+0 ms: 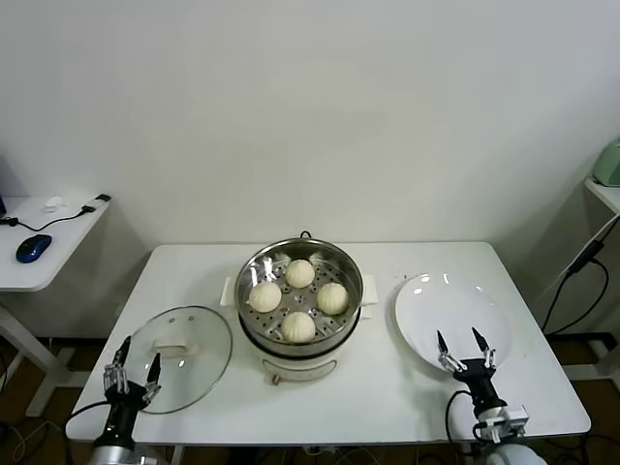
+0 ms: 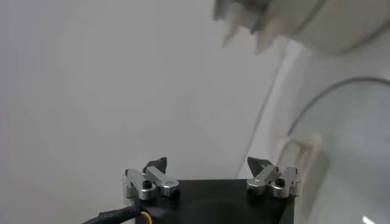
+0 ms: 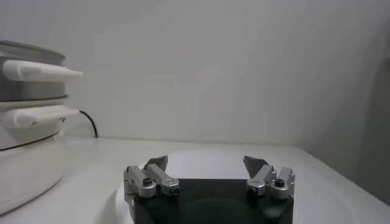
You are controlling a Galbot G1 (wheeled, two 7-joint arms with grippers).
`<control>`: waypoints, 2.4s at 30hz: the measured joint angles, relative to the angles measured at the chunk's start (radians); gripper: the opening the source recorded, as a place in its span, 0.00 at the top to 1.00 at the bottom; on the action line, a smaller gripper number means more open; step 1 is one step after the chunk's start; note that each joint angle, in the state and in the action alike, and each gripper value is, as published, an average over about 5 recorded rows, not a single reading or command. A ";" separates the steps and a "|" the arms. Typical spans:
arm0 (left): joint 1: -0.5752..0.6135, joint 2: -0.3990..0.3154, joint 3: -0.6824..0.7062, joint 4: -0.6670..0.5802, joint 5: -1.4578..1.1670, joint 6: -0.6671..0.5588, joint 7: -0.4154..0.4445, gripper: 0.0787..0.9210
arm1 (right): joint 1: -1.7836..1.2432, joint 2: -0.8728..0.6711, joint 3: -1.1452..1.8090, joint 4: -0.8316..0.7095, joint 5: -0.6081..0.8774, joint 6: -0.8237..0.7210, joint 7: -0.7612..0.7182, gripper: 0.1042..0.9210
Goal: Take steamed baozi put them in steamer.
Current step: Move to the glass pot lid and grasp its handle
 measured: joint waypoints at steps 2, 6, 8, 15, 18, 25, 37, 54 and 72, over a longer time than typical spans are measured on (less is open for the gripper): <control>-0.012 0.002 0.003 0.026 0.053 0.002 -0.012 0.12 | -0.008 0.009 0.007 0.002 -0.005 0.005 0.001 0.12; -0.038 0.003 0.009 0.070 0.138 0.004 -0.032 0.12 | -0.023 0.021 0.018 0.010 -0.012 0.011 0.003 0.12; -0.051 0.003 0.011 0.090 0.169 0.008 -0.038 0.12 | -0.030 0.025 0.023 0.015 -0.014 0.012 0.004 0.12; -0.105 0.003 0.019 0.147 0.252 0.030 -0.052 0.12 | -0.047 0.033 0.042 0.031 -0.021 0.015 0.005 0.12; -0.128 0.000 0.021 0.166 0.279 0.040 -0.053 0.12 | -0.051 0.034 0.050 0.034 -0.023 0.017 0.006 0.12; -0.179 -0.011 0.031 0.195 0.326 0.070 -0.046 0.12 | -0.062 0.035 0.062 0.045 -0.025 0.020 0.005 0.12; -0.221 -0.017 0.037 0.224 0.364 0.108 -0.020 0.12 | -0.078 0.040 0.064 0.064 -0.034 0.028 -0.006 0.12; -0.260 -0.038 0.051 0.260 0.383 0.132 -0.007 0.36 | -0.082 0.044 0.073 0.068 -0.041 0.035 -0.009 0.12; -0.248 -0.037 0.024 0.219 0.352 0.153 0.020 0.93 | -0.087 0.057 0.080 0.076 -0.050 0.043 -0.017 0.12</control>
